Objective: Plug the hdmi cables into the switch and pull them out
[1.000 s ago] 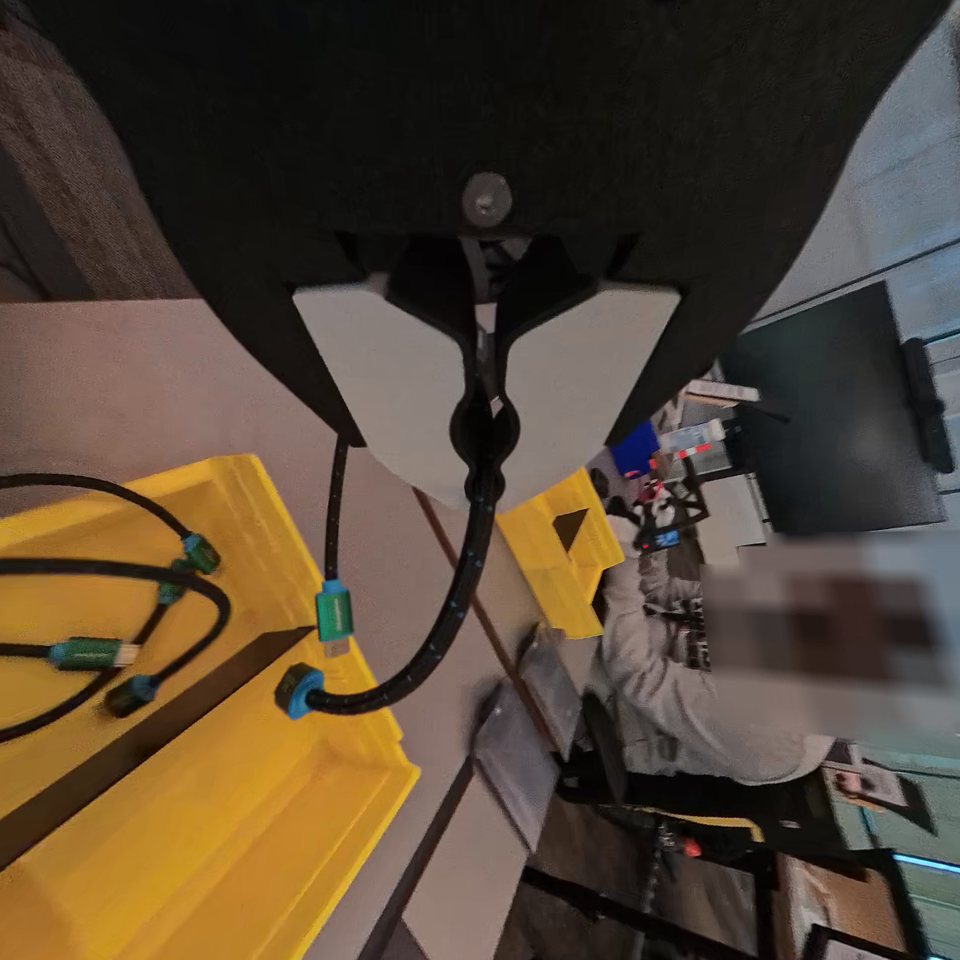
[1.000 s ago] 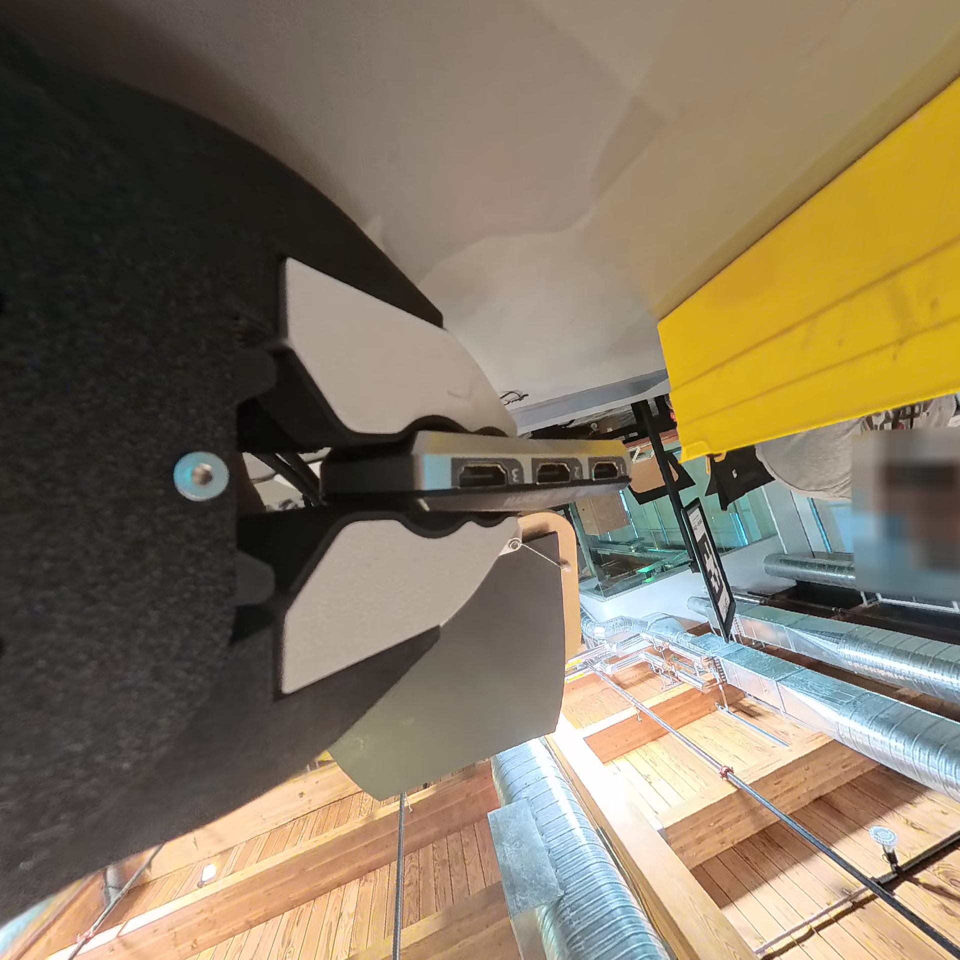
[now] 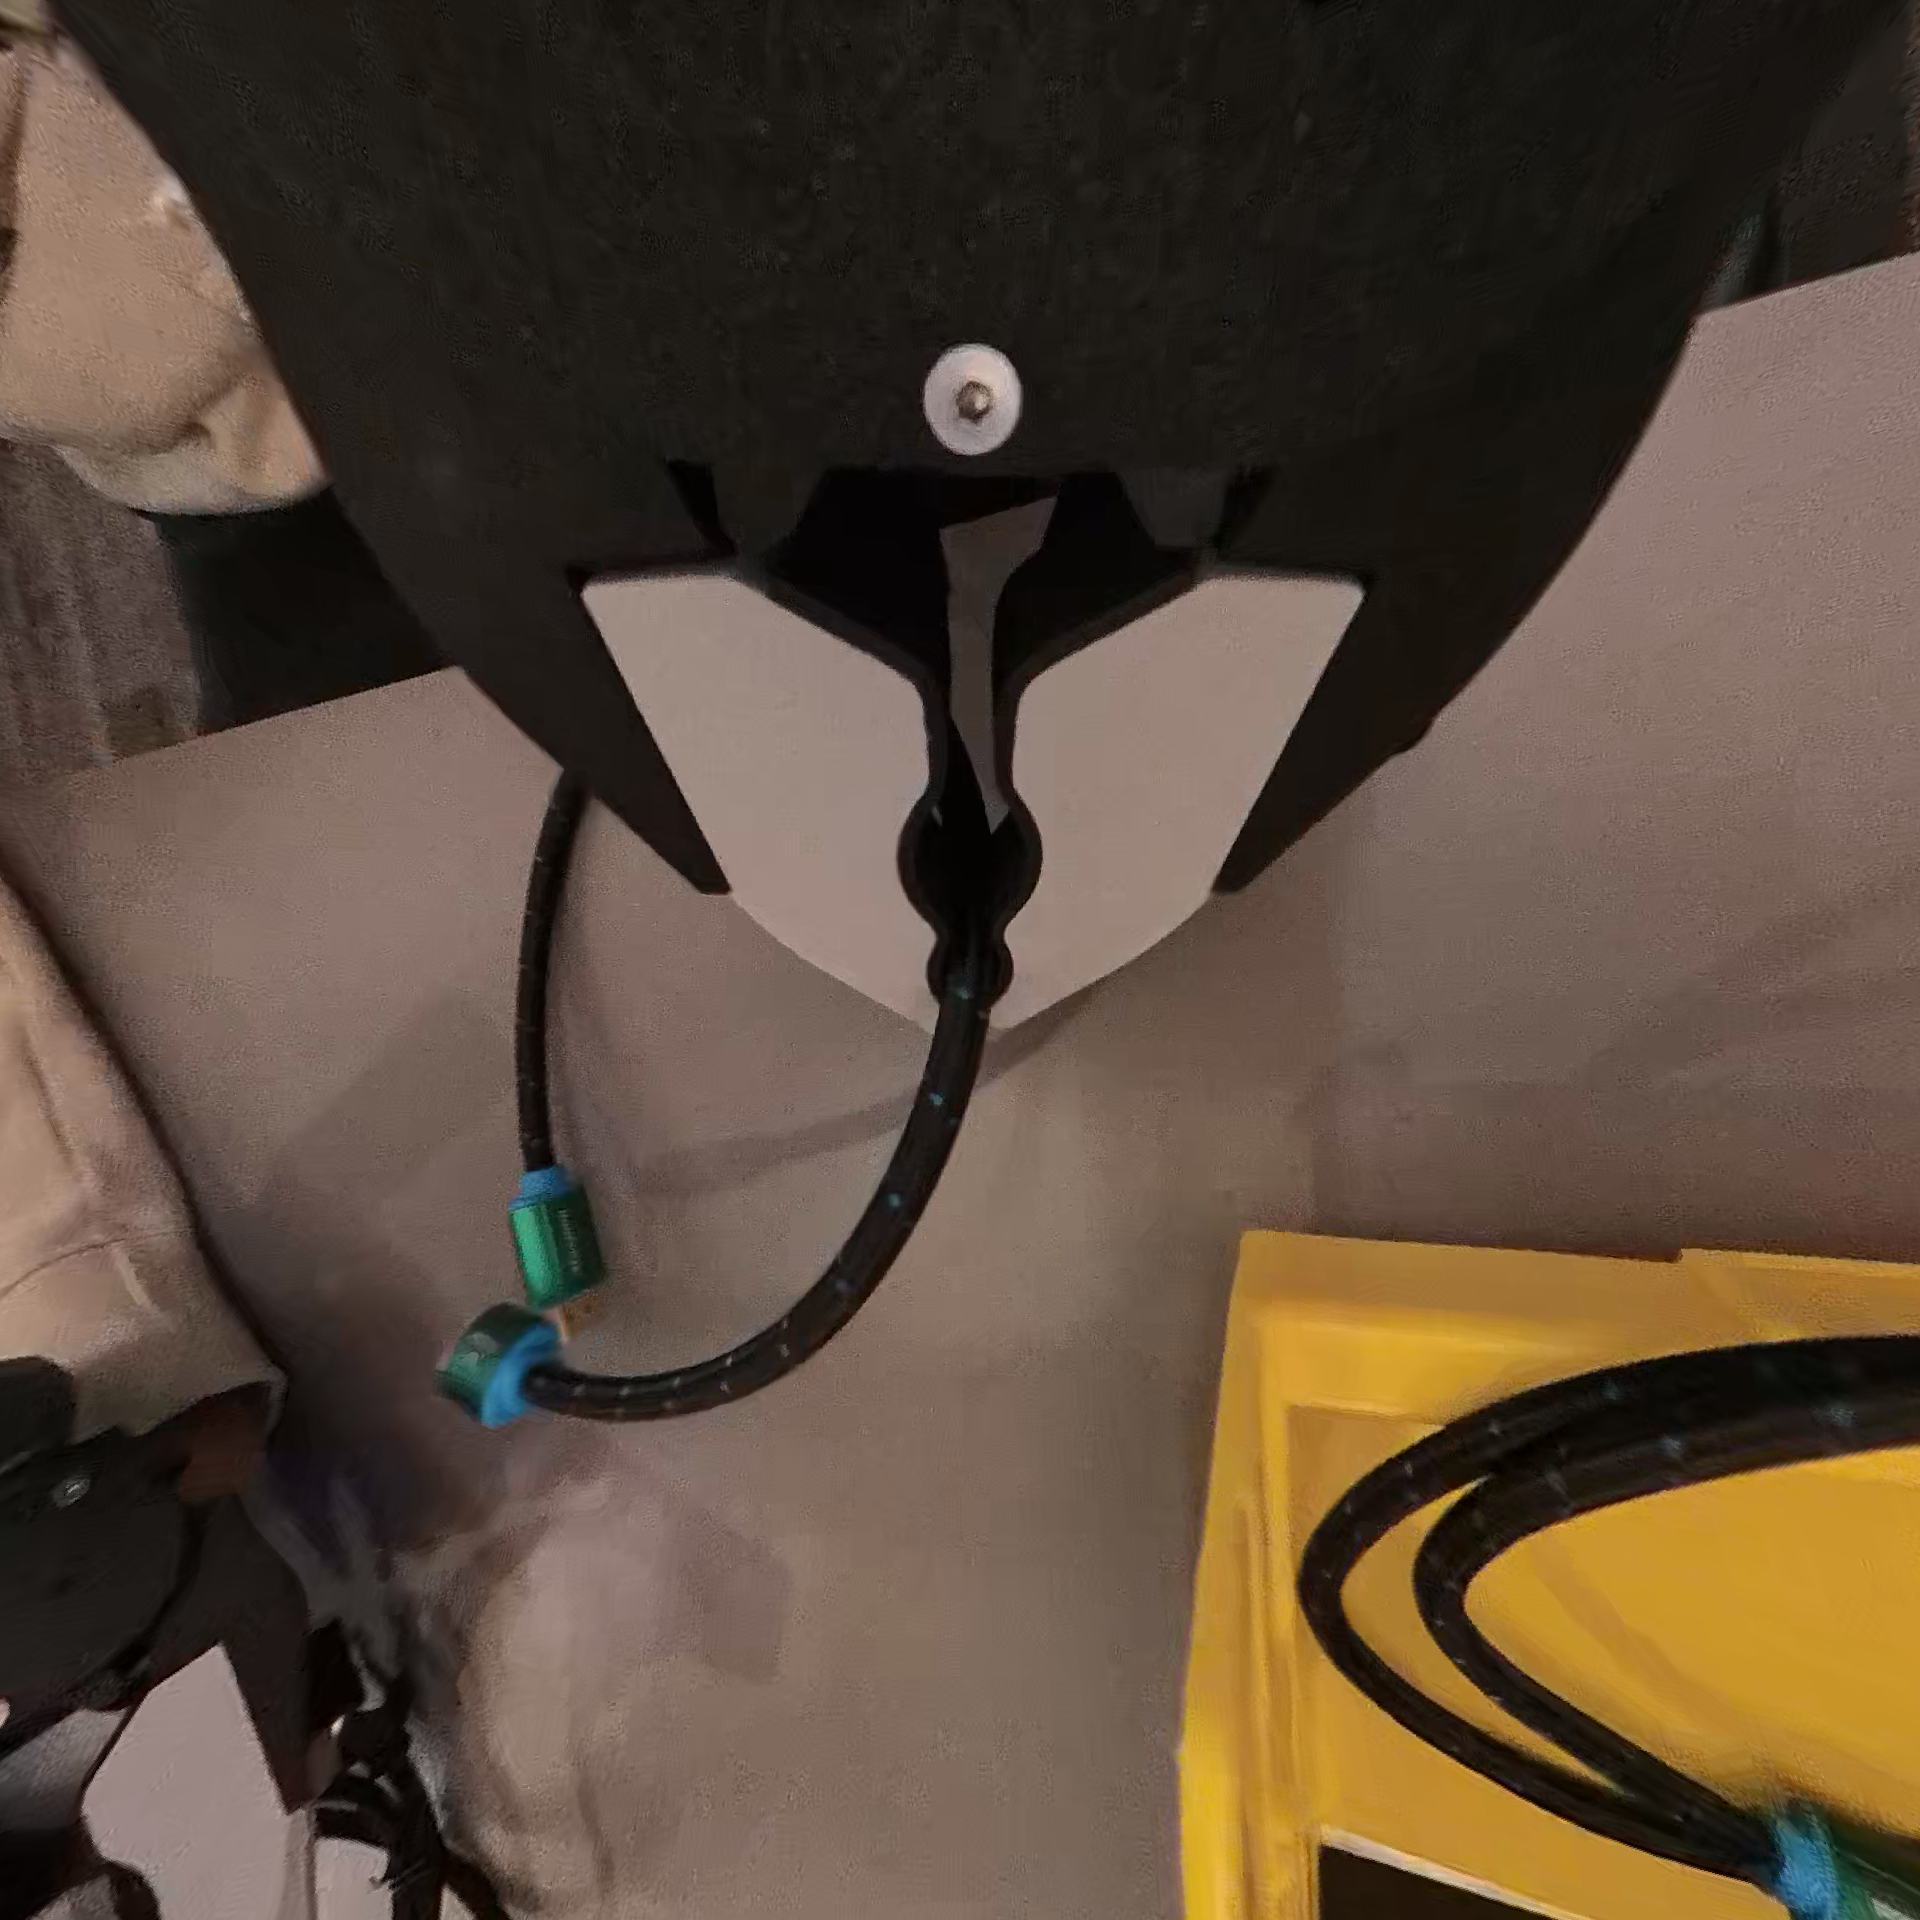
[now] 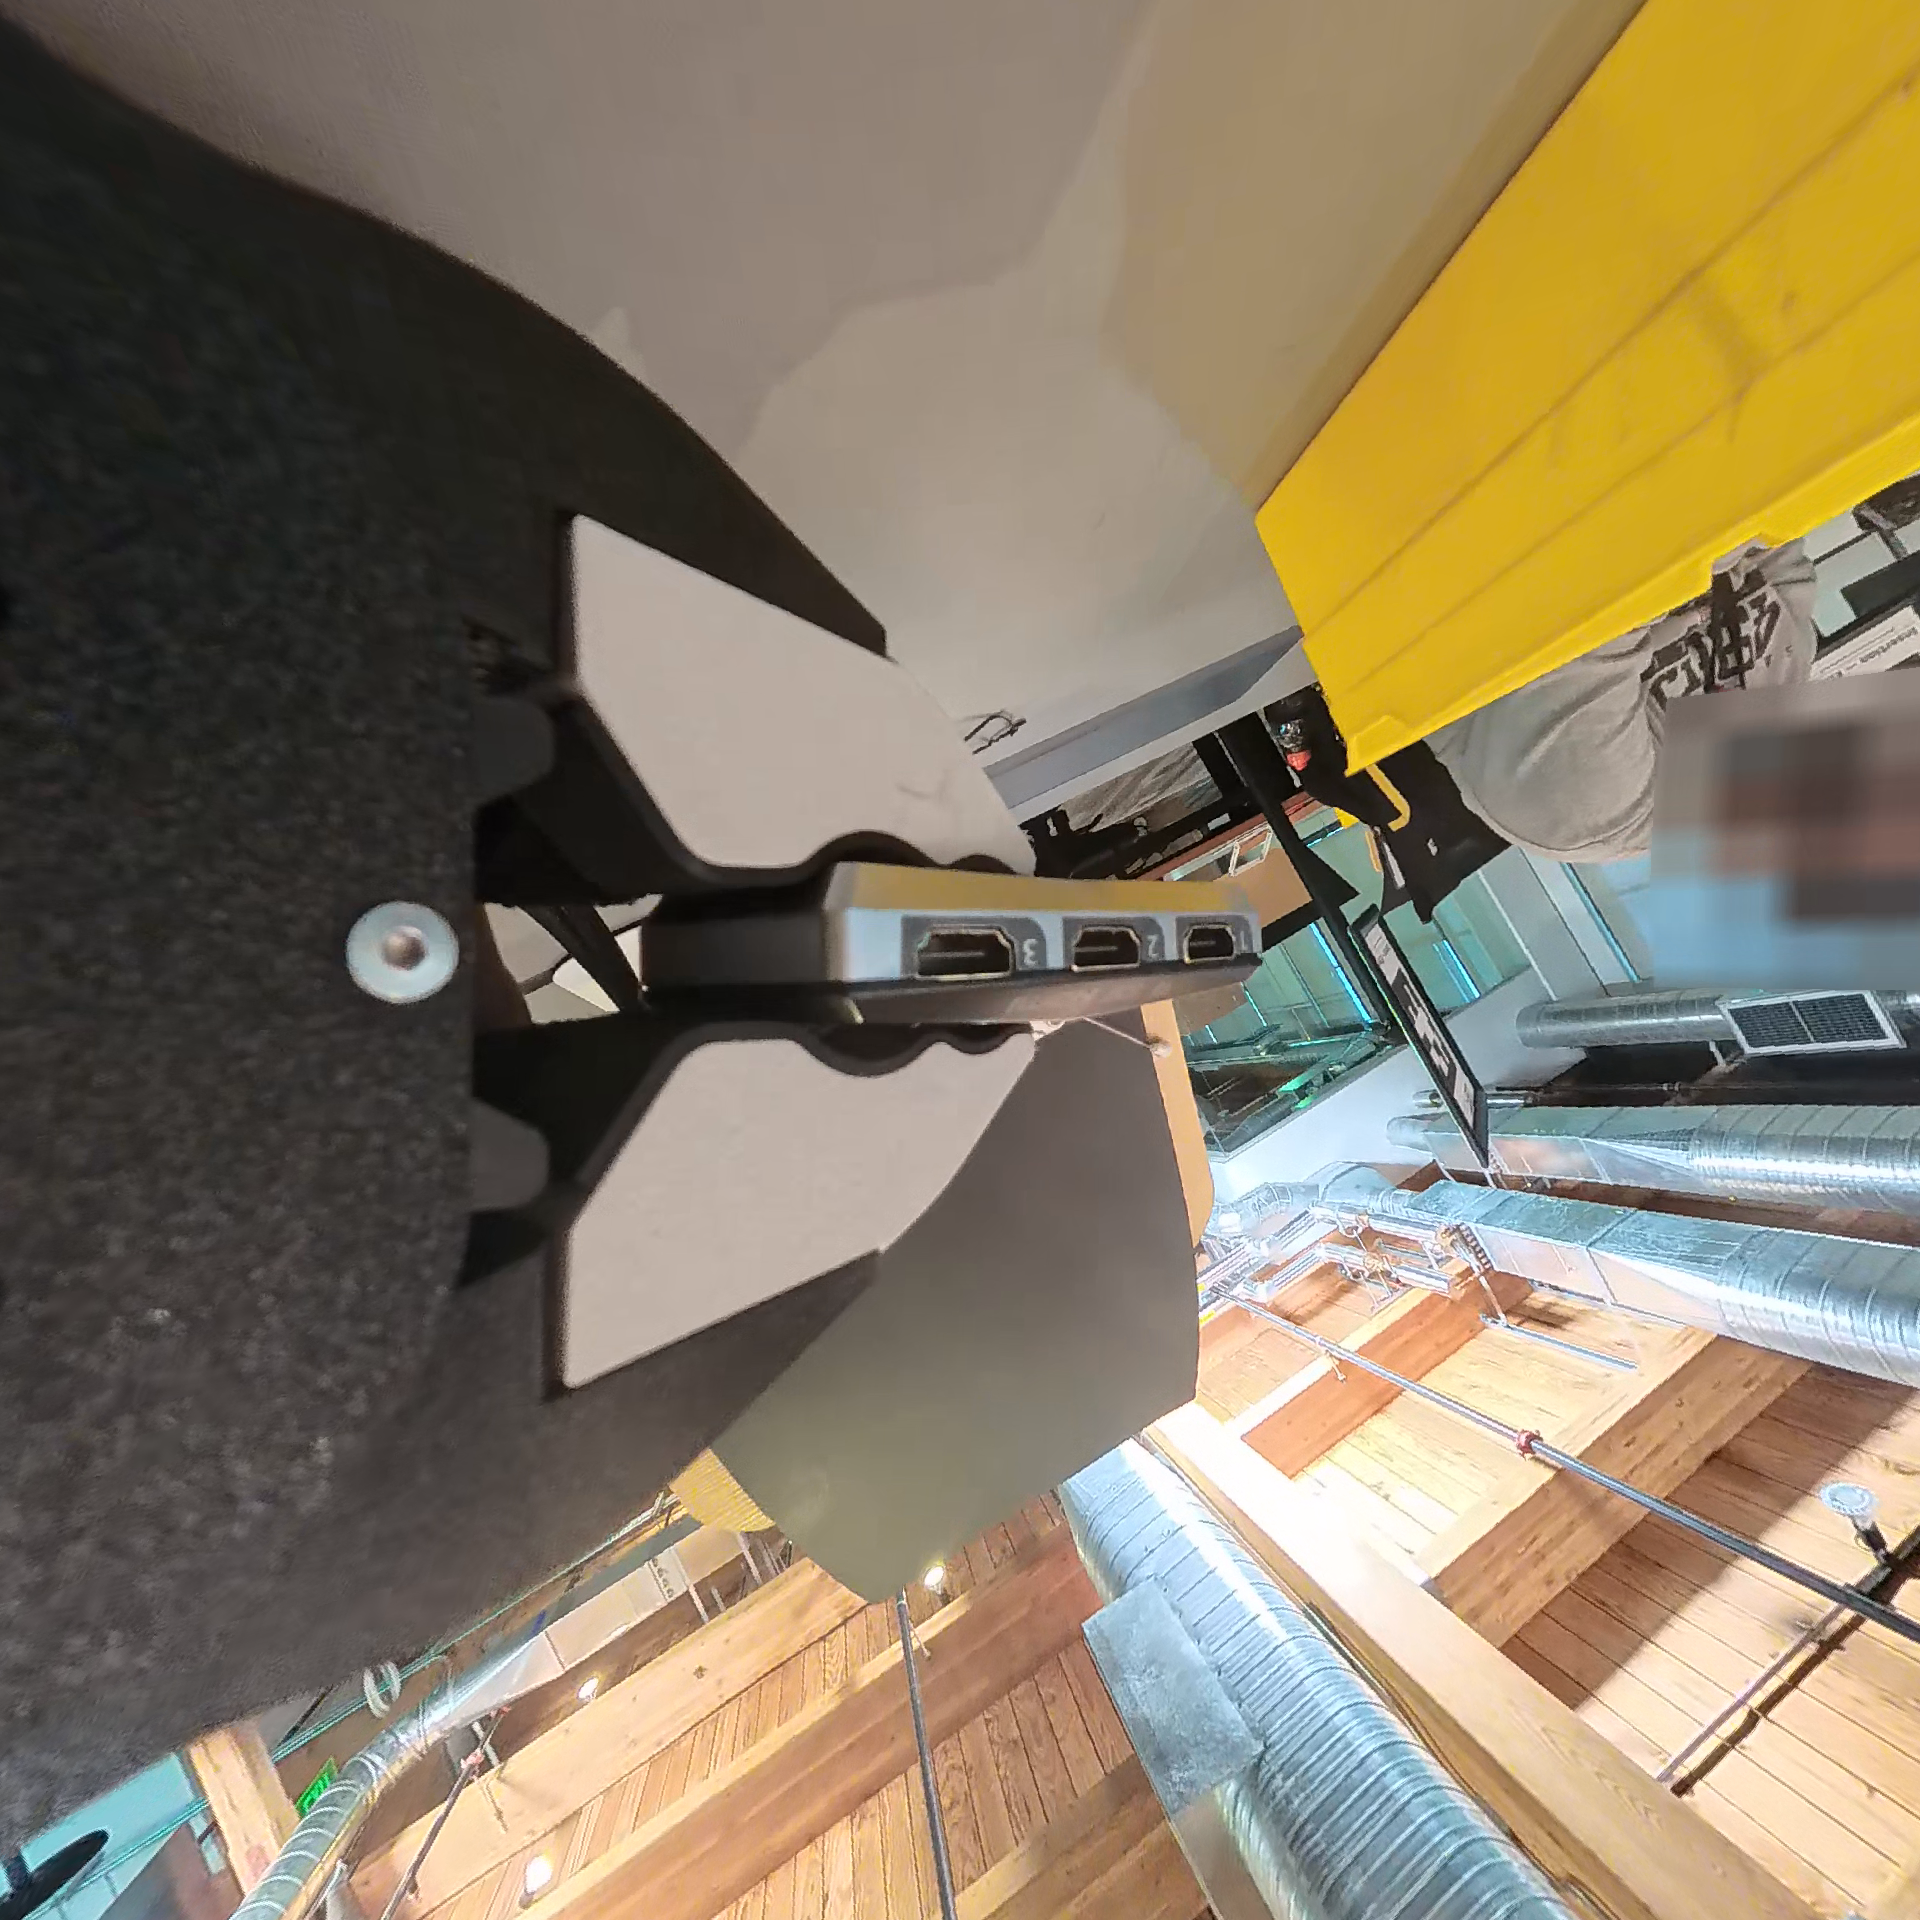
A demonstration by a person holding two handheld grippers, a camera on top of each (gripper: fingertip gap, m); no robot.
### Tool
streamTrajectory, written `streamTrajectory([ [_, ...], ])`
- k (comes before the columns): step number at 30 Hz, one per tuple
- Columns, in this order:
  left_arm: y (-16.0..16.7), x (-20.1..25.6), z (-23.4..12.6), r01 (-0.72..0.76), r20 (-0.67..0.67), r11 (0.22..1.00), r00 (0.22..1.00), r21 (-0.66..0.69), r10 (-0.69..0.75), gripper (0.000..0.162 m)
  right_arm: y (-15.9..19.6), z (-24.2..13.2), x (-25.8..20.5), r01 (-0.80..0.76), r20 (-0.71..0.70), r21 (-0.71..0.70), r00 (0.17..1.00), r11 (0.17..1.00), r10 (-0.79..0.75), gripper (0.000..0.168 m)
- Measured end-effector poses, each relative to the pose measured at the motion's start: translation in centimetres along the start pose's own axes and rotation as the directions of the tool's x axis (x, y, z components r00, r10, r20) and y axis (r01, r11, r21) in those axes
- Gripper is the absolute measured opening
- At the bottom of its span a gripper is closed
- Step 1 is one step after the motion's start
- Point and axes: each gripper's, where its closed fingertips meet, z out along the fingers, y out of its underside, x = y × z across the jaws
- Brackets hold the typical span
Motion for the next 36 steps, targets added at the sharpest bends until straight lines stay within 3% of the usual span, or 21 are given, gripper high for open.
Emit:
streamTrajectory([
  [4,0.6,-0.4,0.0,-0.098,0.084,0.995,0.992,-0.012,0.098,0.009,0.0,0.0,-0.2,0.006,0.005,0.001,1.0,1.0,-0.006,0.023],
  [9,1.2,-1.2,0.0,-0.094,0.11,0.996,0.989,-0.008,0.095,0.007,-0.1,0.0,-0.3,0.015,0.011,0.001,1.0,1.0,-0.015,0.023],
  [15,-2.0,-0.8,-2.2,-0.13,0.137,0.986,0.984,0.109,0.114,0.006,-0.1,0.1,-0.5,0.017,0.016,-0.001,1.0,1.0,-0.017,0.023],
  [20,-0.3,-2.0,-0.9,-0.007,0.126,1.0,0.992,0.014,0.005,0.007,-0.1,0.1,-0.6,0.025,0.022,-0.002,0.999,1.0,-0.025,0.023],
  [22,-0.1,-2.0,-0.8,-0.025,0.125,0.999,0.992,0.03,0.021,0.021,-0.1,0.1,-0.6,0.025,0.022,-0.003,0.999,1.0,-0.025,0.023],
  [24,-0.9,-1.6,-1.2,-0.157,0.137,0.986,0.979,0.053,0.149,0.031,-0.1,0.0,-0.6,0.023,0.022,-0.003,0.999,1.0,-0.023,0.023],
  [27,-3.1,0.7,-2.2,-0.503,0.157,0.86,0.86,0.093,0.486,0.046,-0.1,0.1,-0.7,0.024,0.024,-0.003,0.999,1.0,-0.024,0.023],
  [30,-4.0,3.9,-2.4,-0.804,0.128,0.588,0.595,0.092,0.793,0.041,-0.2,0.1,-0.8,0.026,0.029,-0.002,0.999,1.0,-0.026,0.023],
  [32,-4.0,4.3,-1.2,-0.899,0.085,0.438,0.438,0.02,0.895,0.039,-0.2,0.1,-0.8,0.026,0.03,-0.001,0.999,1.0,-0.026,0.023],
  [36,-3.8,4.5,2.2,-0.942,-0.051,0.329,0.333,-0.069,0.942,0.038,-0.2,0.1,-0.8,0.026,0.029,-0.002,0.999,1.0,-0.026,0.023],
])
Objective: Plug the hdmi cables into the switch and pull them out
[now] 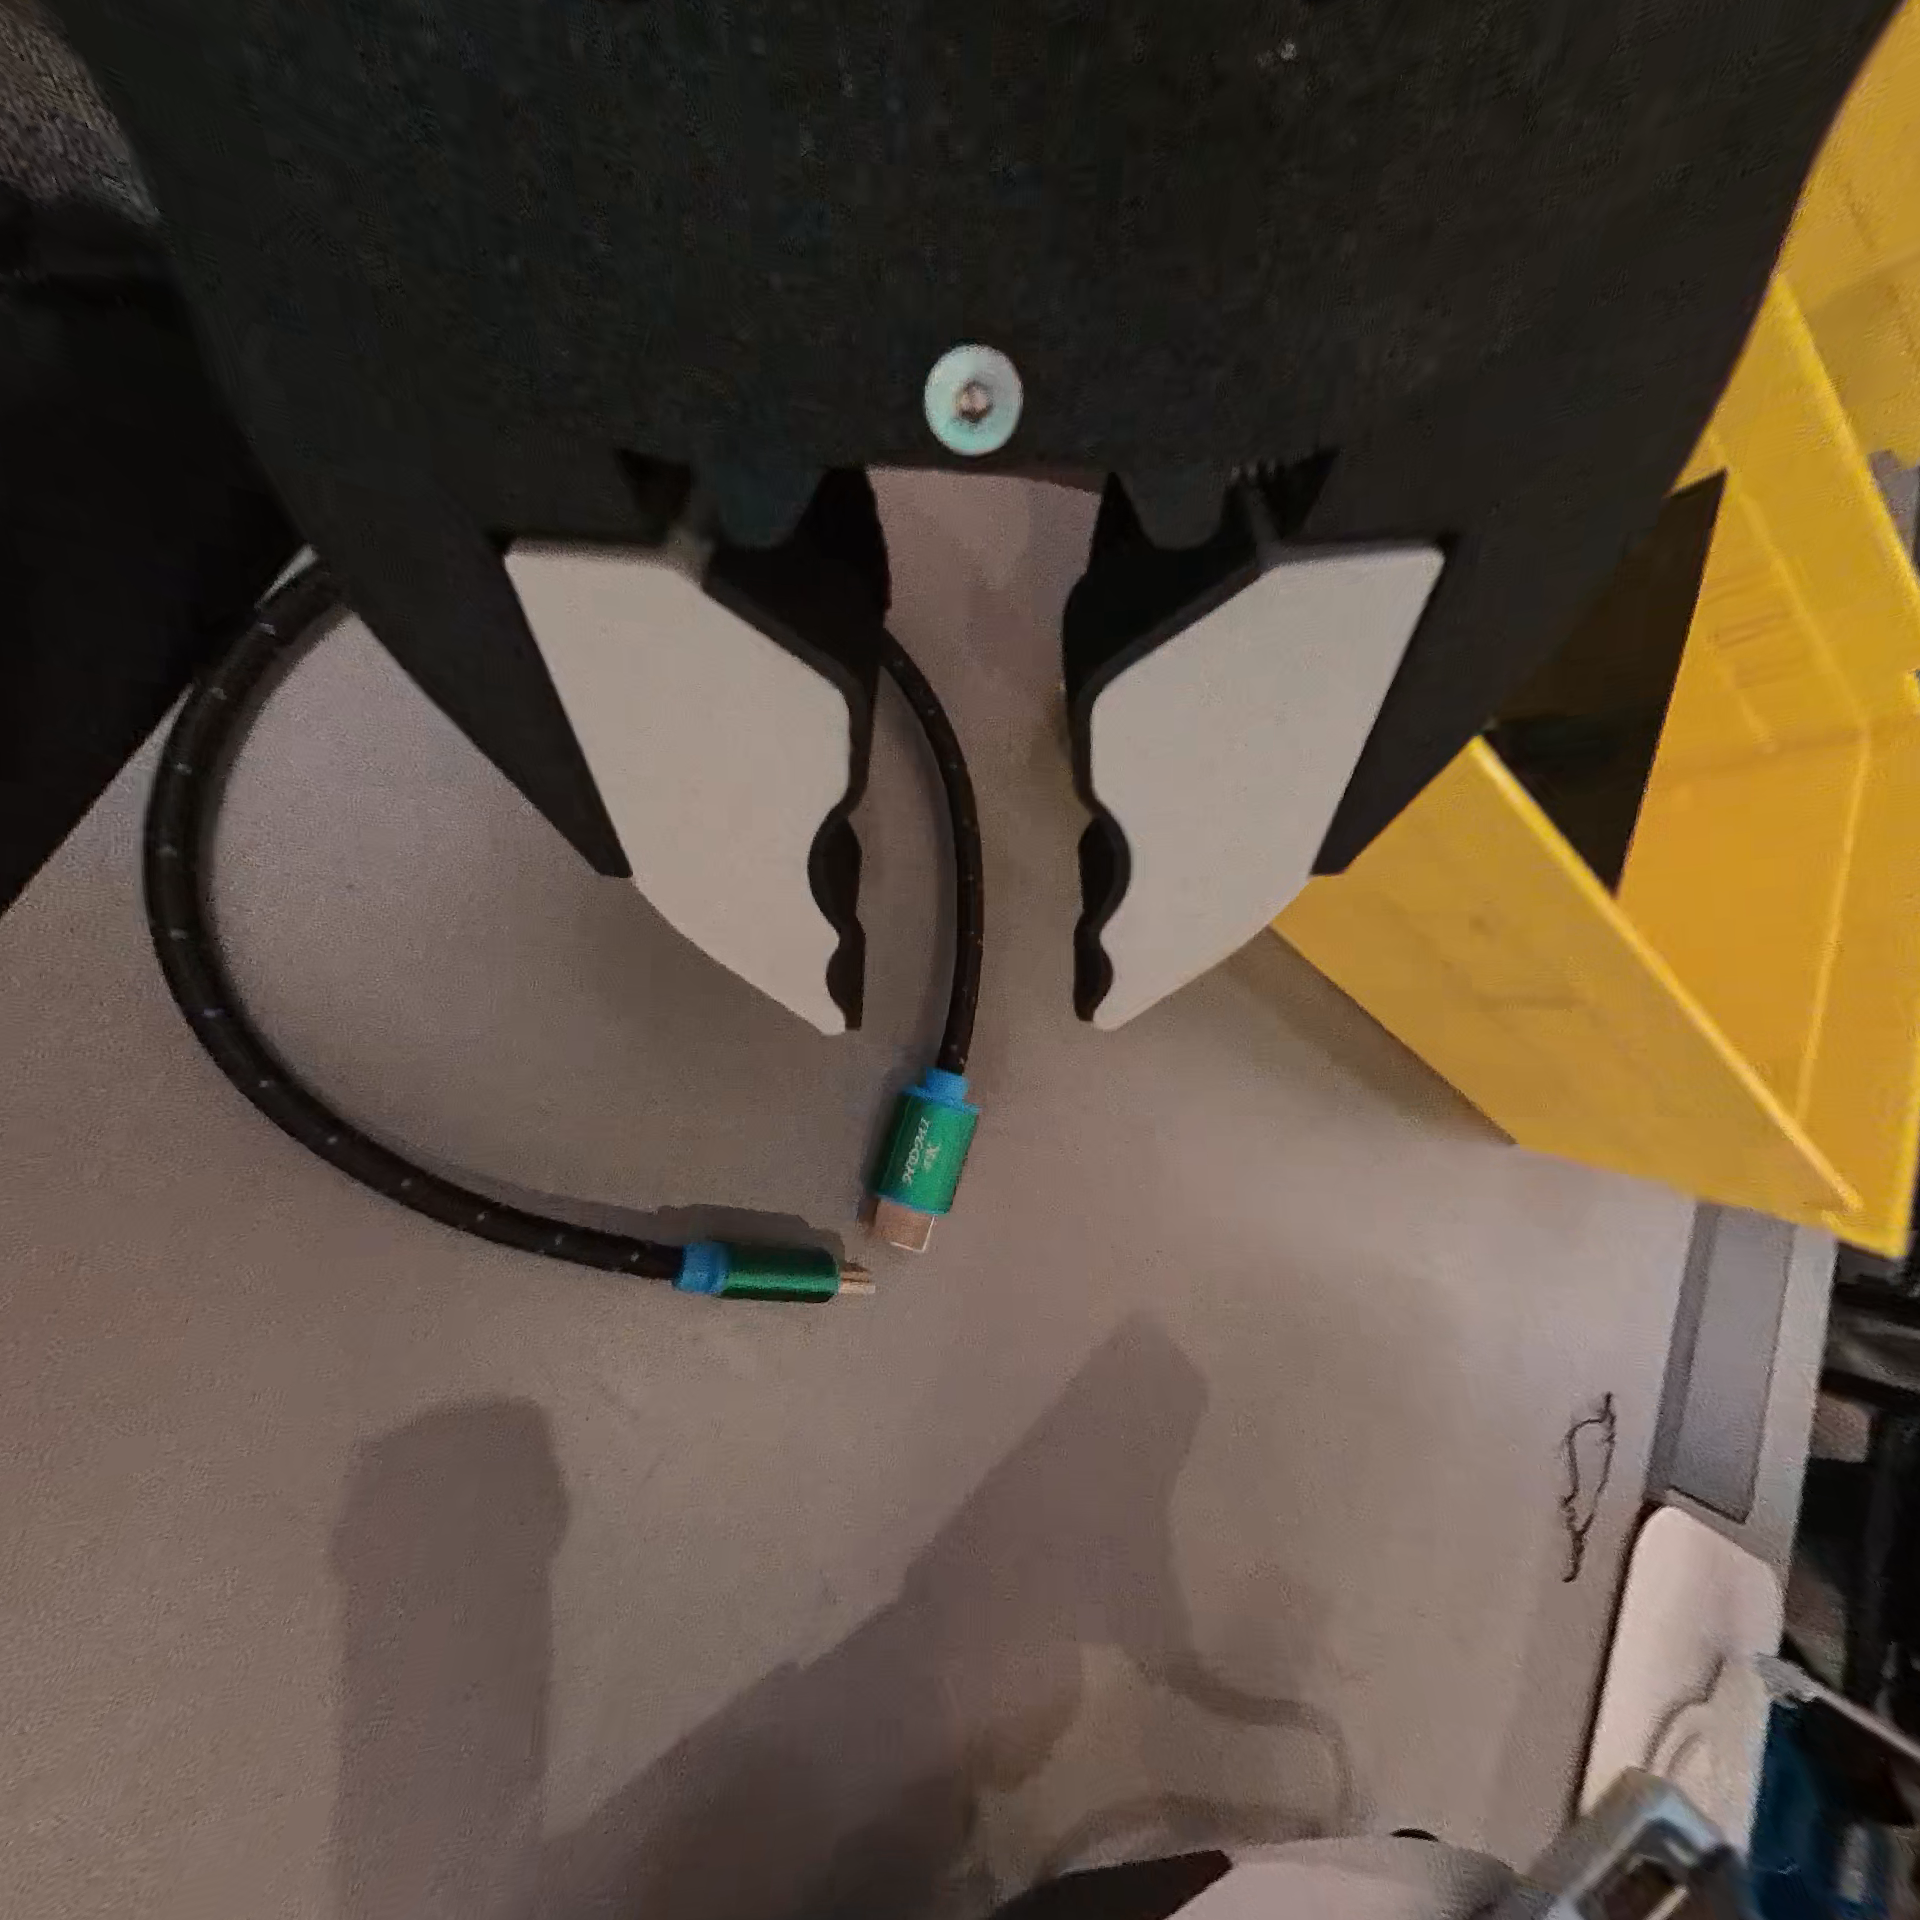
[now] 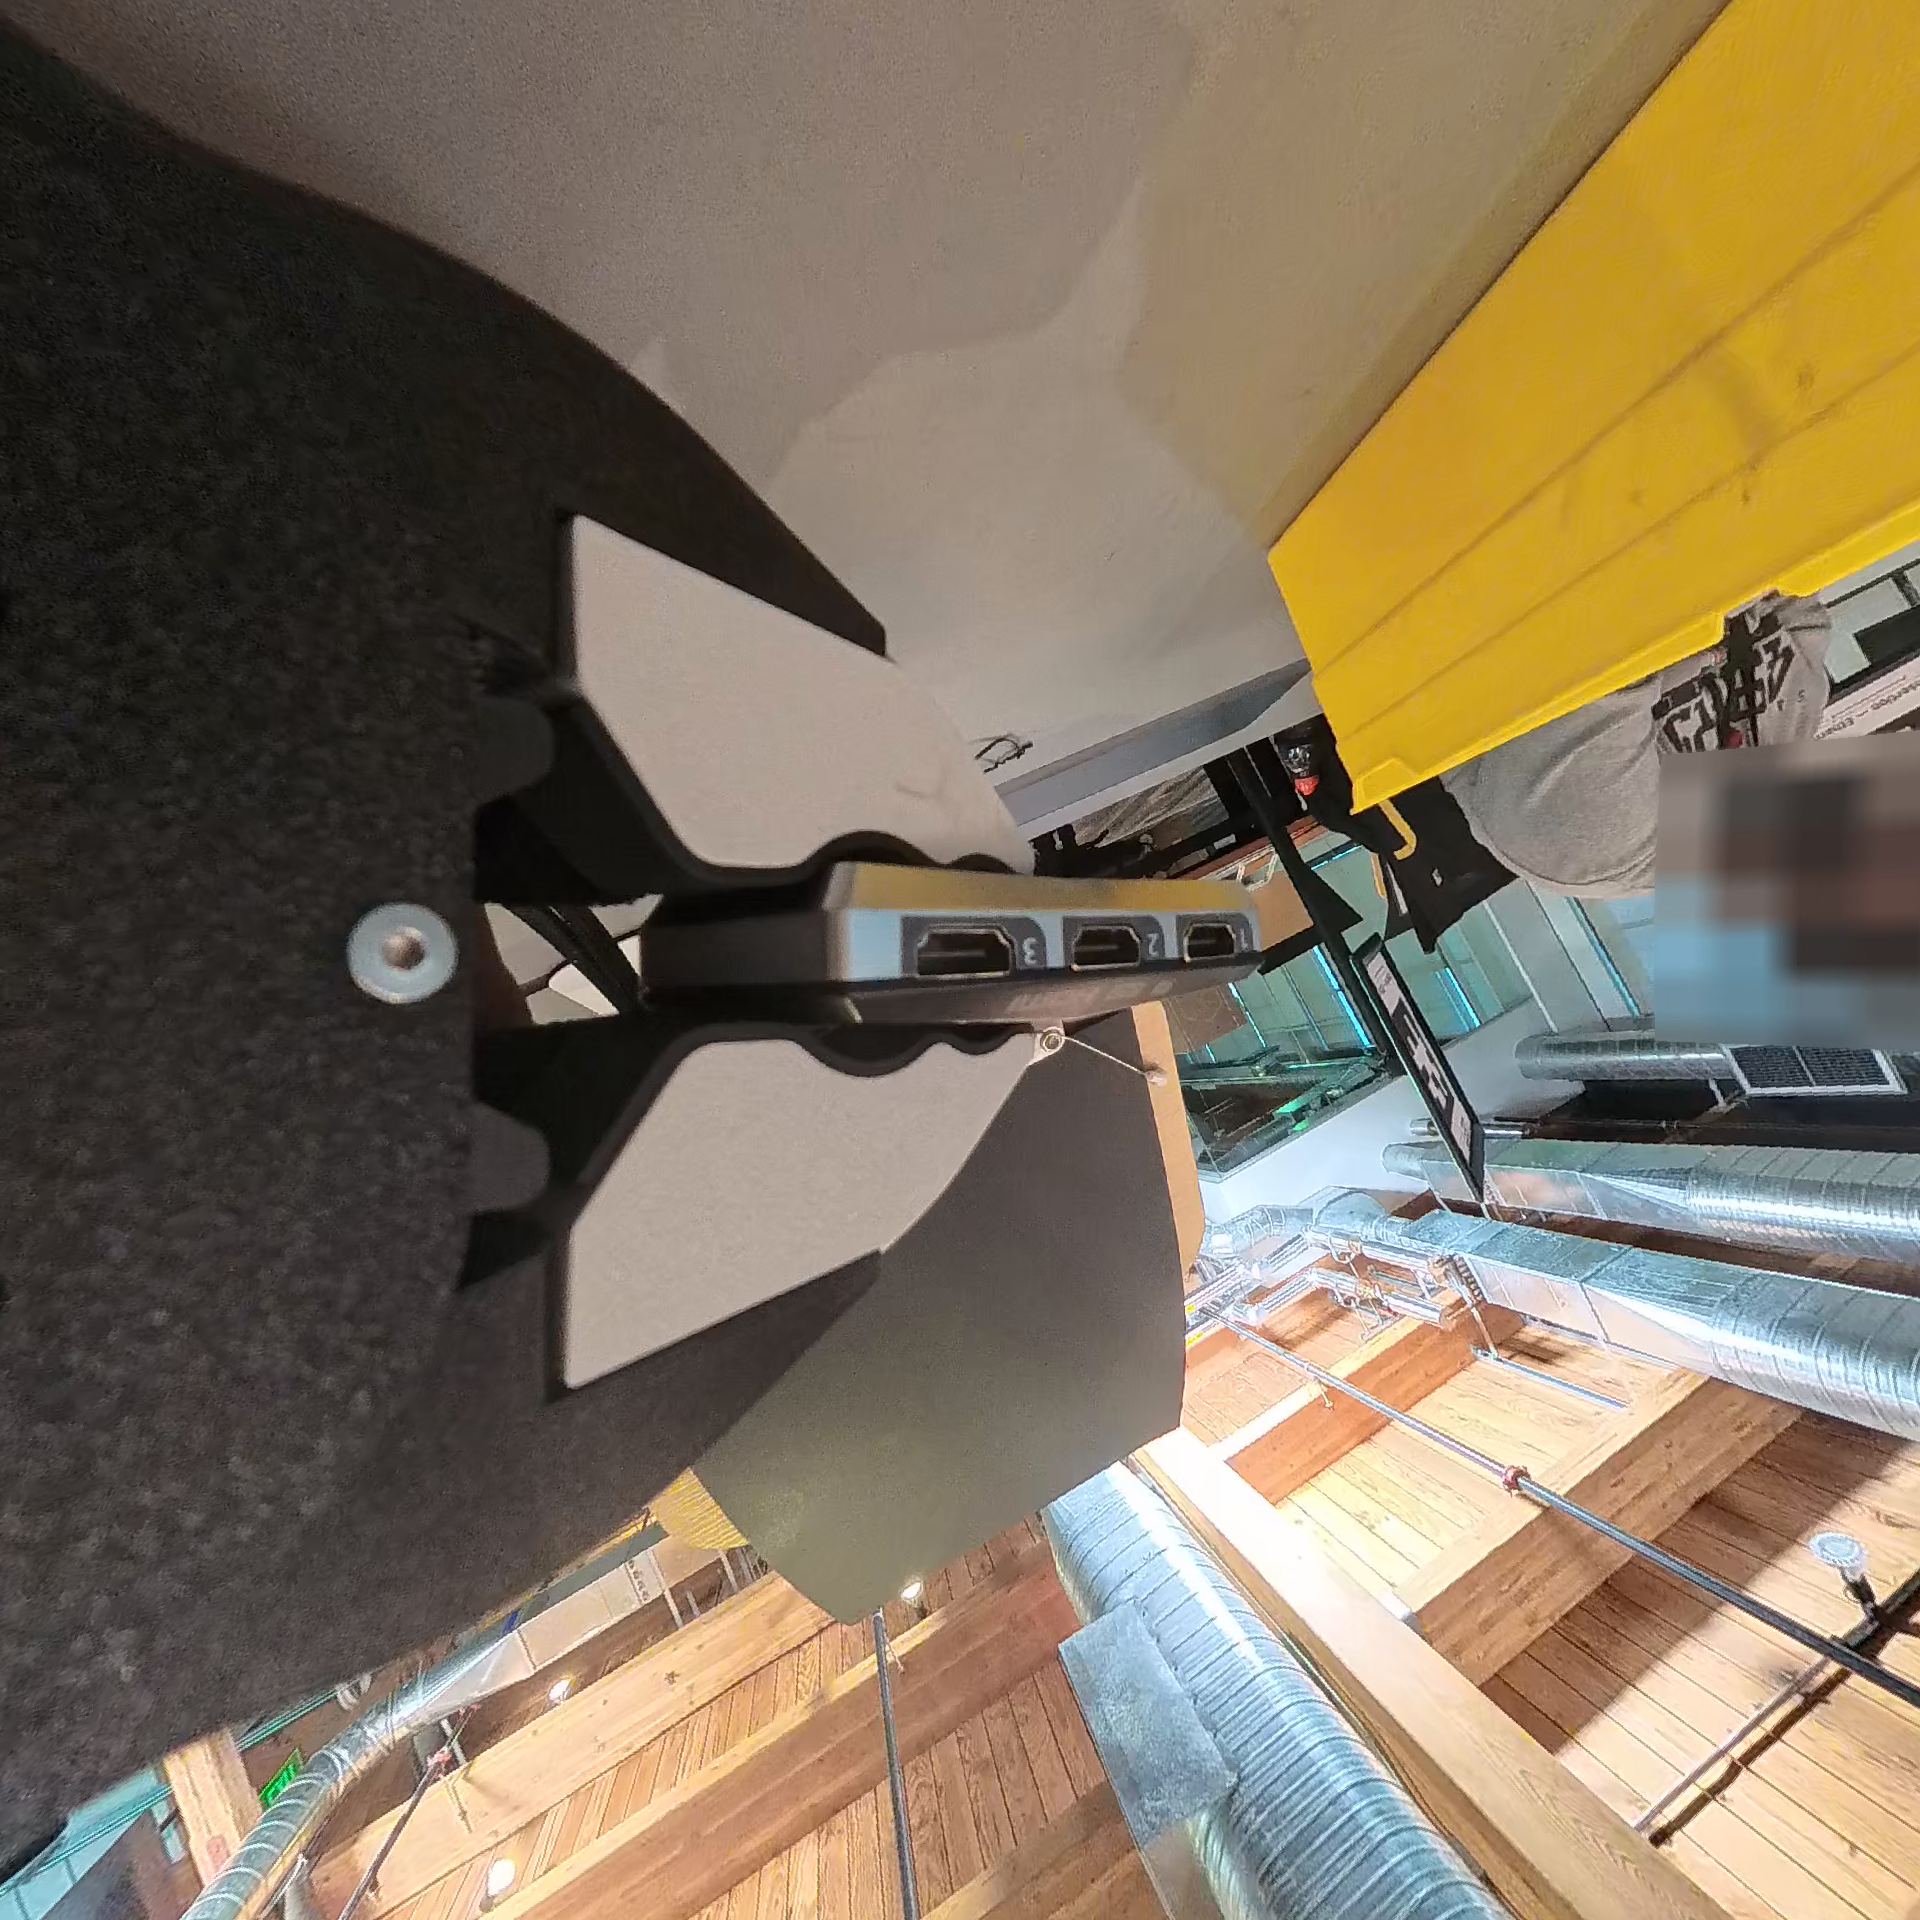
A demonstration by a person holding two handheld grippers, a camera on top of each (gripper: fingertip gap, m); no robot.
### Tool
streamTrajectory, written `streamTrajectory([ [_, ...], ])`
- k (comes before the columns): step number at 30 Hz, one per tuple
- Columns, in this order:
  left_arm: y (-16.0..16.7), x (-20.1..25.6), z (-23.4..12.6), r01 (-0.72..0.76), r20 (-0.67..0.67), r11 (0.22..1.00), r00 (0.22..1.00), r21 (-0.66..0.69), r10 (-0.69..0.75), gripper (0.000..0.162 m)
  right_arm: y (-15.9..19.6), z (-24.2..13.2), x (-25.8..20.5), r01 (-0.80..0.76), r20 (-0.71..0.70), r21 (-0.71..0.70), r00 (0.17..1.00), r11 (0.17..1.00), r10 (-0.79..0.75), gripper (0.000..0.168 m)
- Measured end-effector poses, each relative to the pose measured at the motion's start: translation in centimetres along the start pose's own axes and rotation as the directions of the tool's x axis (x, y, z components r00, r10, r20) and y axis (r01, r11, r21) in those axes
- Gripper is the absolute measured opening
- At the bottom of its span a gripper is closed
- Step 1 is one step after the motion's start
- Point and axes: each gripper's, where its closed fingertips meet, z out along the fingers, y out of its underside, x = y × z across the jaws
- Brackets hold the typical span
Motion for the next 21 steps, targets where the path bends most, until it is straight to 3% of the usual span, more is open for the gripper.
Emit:
streamTrajectory([
  [3,0.5,-0.6,2.5,-0.017,0.011,0.998,1.0,-0.066,0.018,0.039,0.1,0.1,0.0,0.0,-0.002,-0.006,1.0,1.0,0.0,0.023],
  [8,1.4,0.6,5.1,0.081,-0.068,0.987,0.994,-0.137,-0.091,0.039,0.1,0.1,-0.1,0.008,0.003,-0.006,1.0,1.0,-0.008,0.022],
  [9,1.6,0.4,5.5,0.094,-0.052,0.986,0.993,-0.135,-0.102,0.015,0.1,0.1,-0.1,0.008,0.004,-0.005,1.0,1.0,-0.008,0.023],
  [13,1.5,0.3,5.7,0.047,-0.016,0.995,0.999,-0.086,-0.048,0.009,0.1,0.1,-0.2,0.007,0.007,-0.003,1.0,1.0,-0.007,0.022],
  [21,-0.2,0.1,4.0,0.278,-0.165,0.959,0.945,-0.045,-0.282,0.007,-0.1,0.1,0.0,0.006,0.0,0.012,1.0,1.0,-0.006,0.023],
])
